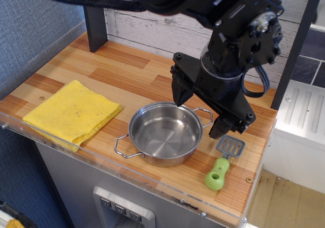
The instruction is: Move pot to left of spatula.
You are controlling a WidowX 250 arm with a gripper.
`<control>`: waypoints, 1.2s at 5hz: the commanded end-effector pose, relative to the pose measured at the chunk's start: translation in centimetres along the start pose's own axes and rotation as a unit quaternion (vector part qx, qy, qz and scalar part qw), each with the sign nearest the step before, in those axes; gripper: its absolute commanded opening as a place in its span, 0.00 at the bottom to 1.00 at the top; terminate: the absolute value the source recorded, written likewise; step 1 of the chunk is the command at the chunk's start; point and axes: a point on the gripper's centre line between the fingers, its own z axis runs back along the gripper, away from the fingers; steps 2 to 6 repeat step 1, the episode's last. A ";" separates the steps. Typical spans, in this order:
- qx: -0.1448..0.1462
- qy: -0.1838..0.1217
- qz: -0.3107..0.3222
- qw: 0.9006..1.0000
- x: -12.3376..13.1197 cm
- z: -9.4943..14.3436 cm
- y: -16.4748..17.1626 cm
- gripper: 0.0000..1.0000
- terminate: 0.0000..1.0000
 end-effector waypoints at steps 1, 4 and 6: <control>-0.002 -0.021 0.000 1.000 0.2 1.3 0.2 1.00 1.00; -0.002 -0.021 0.000 1.000 0.2 1.3 0.2 1.00 1.00; -0.002 -0.021 0.000 1.000 0.2 1.3 0.2 1.00 1.00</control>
